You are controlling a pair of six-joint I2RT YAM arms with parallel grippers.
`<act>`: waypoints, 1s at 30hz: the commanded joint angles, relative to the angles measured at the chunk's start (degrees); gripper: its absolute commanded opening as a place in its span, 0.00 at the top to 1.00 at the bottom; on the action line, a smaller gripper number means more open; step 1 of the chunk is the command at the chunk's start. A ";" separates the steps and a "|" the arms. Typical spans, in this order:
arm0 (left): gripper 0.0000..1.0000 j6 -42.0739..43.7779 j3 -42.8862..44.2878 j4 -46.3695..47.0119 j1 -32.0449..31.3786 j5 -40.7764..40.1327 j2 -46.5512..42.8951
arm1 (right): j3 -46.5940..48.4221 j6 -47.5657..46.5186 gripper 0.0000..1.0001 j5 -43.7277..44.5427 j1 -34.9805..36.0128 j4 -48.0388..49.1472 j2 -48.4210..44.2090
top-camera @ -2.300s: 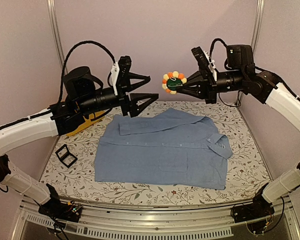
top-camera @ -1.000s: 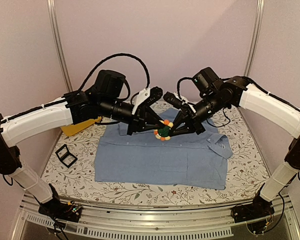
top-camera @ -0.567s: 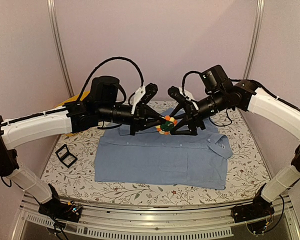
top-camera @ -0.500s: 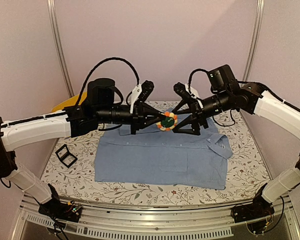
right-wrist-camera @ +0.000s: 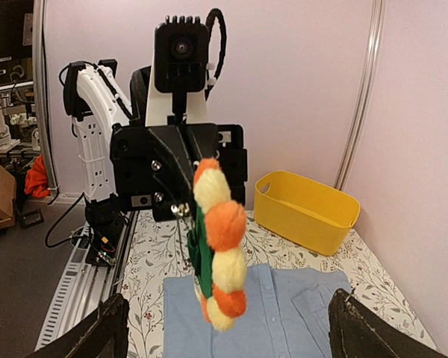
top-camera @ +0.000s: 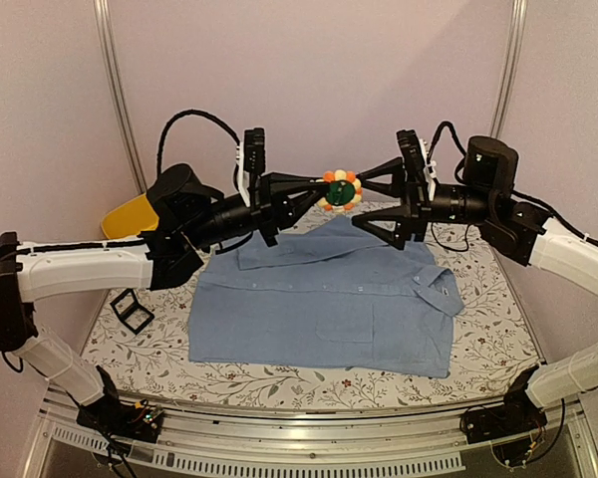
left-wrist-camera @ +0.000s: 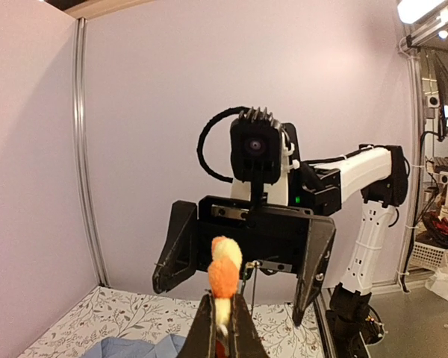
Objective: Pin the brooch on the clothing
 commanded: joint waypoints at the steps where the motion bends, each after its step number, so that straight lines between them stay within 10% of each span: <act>1: 1.00 0.41 1.52 4.59 0.11 2.44 1.76 | 0.86 4.22 0.11 -3.66 -0.22 10.30 1.51; 18: 1.00 0.44 3.10 4.75 1.11 4.56 4.02 | 1.82 6.84 0.47 -7.47 -0.22 17.06 5.96; 30: 1.00 0.08 3.32 4.54 1.11 5.28 4.28 | 2.13 8.32 0.52 -6.82 -0.22 17.87 6.53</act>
